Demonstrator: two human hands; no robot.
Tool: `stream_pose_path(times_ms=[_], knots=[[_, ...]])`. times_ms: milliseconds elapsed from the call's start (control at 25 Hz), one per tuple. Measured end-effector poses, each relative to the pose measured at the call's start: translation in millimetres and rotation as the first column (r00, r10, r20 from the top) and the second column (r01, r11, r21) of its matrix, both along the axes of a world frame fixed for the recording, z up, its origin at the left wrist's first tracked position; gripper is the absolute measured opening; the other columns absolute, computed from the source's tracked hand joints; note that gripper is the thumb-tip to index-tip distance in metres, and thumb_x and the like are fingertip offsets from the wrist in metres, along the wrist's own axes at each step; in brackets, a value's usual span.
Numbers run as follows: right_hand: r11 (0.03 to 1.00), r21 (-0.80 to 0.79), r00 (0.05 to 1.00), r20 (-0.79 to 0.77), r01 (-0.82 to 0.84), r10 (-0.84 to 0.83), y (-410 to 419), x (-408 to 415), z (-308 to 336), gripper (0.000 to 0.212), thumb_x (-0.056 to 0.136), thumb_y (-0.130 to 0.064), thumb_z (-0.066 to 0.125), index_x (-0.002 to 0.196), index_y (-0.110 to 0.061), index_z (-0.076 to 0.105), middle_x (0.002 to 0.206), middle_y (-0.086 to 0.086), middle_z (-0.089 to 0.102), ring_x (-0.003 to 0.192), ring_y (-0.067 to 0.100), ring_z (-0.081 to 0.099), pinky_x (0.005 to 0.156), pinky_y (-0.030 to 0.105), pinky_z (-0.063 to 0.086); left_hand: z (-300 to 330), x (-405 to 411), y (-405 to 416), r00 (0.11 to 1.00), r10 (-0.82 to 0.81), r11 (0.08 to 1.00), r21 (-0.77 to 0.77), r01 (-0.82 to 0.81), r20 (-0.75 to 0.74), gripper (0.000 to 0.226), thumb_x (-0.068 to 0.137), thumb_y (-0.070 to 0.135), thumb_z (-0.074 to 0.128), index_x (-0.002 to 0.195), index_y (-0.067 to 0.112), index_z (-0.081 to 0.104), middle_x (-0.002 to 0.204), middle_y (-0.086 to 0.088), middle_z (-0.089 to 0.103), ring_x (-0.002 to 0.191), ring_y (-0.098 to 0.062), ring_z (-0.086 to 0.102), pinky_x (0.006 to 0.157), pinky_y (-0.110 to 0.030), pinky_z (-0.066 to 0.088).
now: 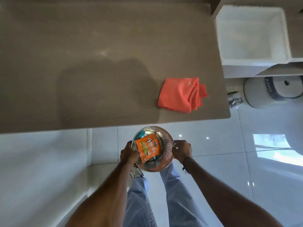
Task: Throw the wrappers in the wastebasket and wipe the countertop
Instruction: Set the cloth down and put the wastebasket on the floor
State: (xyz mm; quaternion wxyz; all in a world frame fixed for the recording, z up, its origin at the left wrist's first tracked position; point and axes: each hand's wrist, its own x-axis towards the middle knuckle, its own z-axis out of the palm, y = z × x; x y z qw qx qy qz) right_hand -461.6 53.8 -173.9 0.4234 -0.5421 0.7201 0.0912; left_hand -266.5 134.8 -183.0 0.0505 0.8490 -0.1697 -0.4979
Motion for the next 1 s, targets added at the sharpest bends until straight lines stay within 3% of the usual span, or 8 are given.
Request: stream_pose_path(times_ms=[160, 280, 400, 560, 640, 720, 840, 1000], knots=[[1.000, -0.006, 0.996, -0.083, 0.025, -0.025, 13.2, 14.1, -107.6, 0.027, 0.080, -0.015, 0.056, 0.097, -0.011, 0.077, 0.100, 0.018, 0.075, 0.092, 0.039, 0.067, 0.063, 0.028, 0.039, -95.8, -16.9, -0.5, 0.994, 0.083, 0.996, 0.002, -0.084, 0.077, 0.043, 0.096, 0.025, 0.056, 0.135, 0.010, 0.044, 0.127, -0.023, 0.062, 0.114, -0.040, 0.062, 0.085, -0.045, 0.053], [0.999, -0.014, 0.993, -0.108, 0.051, -0.052, 24.0, 23.1, -178.6, 0.027, 0.082, -0.014, 0.055, 0.101, -0.011, 0.075, 0.104, 0.017, 0.074, 0.096, 0.040, 0.067, 0.064, 0.028, 0.038, -169.1, -13.8, 3.9, 0.984, 0.174, 0.985, 0.024, -0.173, -0.032, 0.053, 0.095, 0.024, 0.057, 0.142, 0.010, 0.037, 0.135, -0.025, 0.055, 0.121, -0.042, 0.057, 0.081, -0.042, 0.047], [1.000, 0.009, 0.990, -0.136, 0.030, -0.029, 24.6, 28.7, -231.5, 0.030, 0.082, -0.017, 0.053, 0.104, -0.014, 0.074, 0.110, 0.015, 0.074, 0.103, 0.038, 0.066, 0.072, 0.032, 0.048, -217.2, 2.3, 5.3, 0.977, 0.160, 0.986, 0.067, -0.151, -0.144, 0.058, 0.095, 0.025, 0.060, 0.145, 0.010, 0.035, 0.138, -0.023, 0.058, 0.121, -0.041, 0.060, 0.080, -0.040, 0.048], [0.994, 0.110, 0.990, -0.140, 0.021, -0.006, 27.3, 32.4, -267.5, 0.029, 0.087, -0.015, 0.058, 0.111, -0.014, 0.075, 0.116, 0.016, 0.072, 0.109, 0.037, 0.063, 0.083, 0.033, 0.050, -247.1, 16.5, 23.6, 0.957, 0.087, 0.993, 0.101, -0.061, -0.276, 0.045, 0.092, 0.023, 0.065, 0.131, 0.009, 0.050, 0.127, -0.020, 0.063, 0.115, -0.038, 0.062, 0.090, -0.040, 0.053], [0.982, 0.186, 0.993, -0.117, 0.030, -0.009, 27.0, 28.0, -270.8, 0.035, 0.085, -0.013, 0.060, 0.118, -0.016, 0.071, 0.119, 0.015, 0.071, 0.113, 0.035, 0.063, 0.090, 0.031, 0.049, -246.8, 18.1, 34.3, 0.943, 0.061, 0.995, 0.092, -0.032, -0.328, 0.046, 0.089, 0.022, 0.067, 0.131, 0.016, 0.050, 0.130, -0.012, 0.063, 0.111, -0.030, 0.060, 0.091, -0.035, 0.053], [0.965, 0.251, 0.995, -0.081, 0.078, -0.060, 28.2, 25.7, -258.2, 0.040, 0.080, -0.019, 0.062, 0.119, -0.021, 0.070, 0.112, 0.013, 0.074, 0.105, 0.033, 0.068, 0.093, 0.034, 0.054, -226.2, 19.9, 43.7, 0.925, 0.001, 0.998, 0.059, 0.023, -0.379, 0.045, 0.091, 0.014, 0.064, 0.131, 0.023, 0.048, 0.125, -0.001, 0.058, 0.110, -0.022, 0.053, 0.087, -0.032, 0.051], [0.964, 0.266, 1.000, -0.009, 0.015, -0.013, 32.3, 29.2, -197.7, 0.035, 0.077, -0.027, 0.066, 0.112, -0.023, 0.072, 0.101, 0.013, 0.075, 0.091, 0.033, 0.070, 0.086, 0.044, 0.059, -168.1, 23.4, 53.9, 0.949, -0.154, 0.986, 0.020, 0.166, -0.276, 0.064, 0.082, 0.016, 0.061, 0.144, 0.017, 0.045, 0.140, -0.013, 0.060, 0.125, -0.032, 0.057, 0.098, -0.043, 0.055], [0.971, 0.208, 0.992, 0.063, -0.120, 0.109, 38.2, 42.8, -72.4, 0.032, 0.080, -0.024, 0.061, 0.109, -0.017, 0.073, 0.106, 0.013, 0.075, 0.097, 0.034, 0.069, 0.088, 0.045, 0.057, -40.0, 28.0, 52.1, 0.879, -0.460, 0.886, -0.137, 0.443, -0.129, 0.054, 0.090, 0.007, 0.056, 0.144, 0.007, 0.048, 0.144, -0.019, 0.055, 0.129, -0.033, 0.056, 0.100, -0.032, 0.047]])
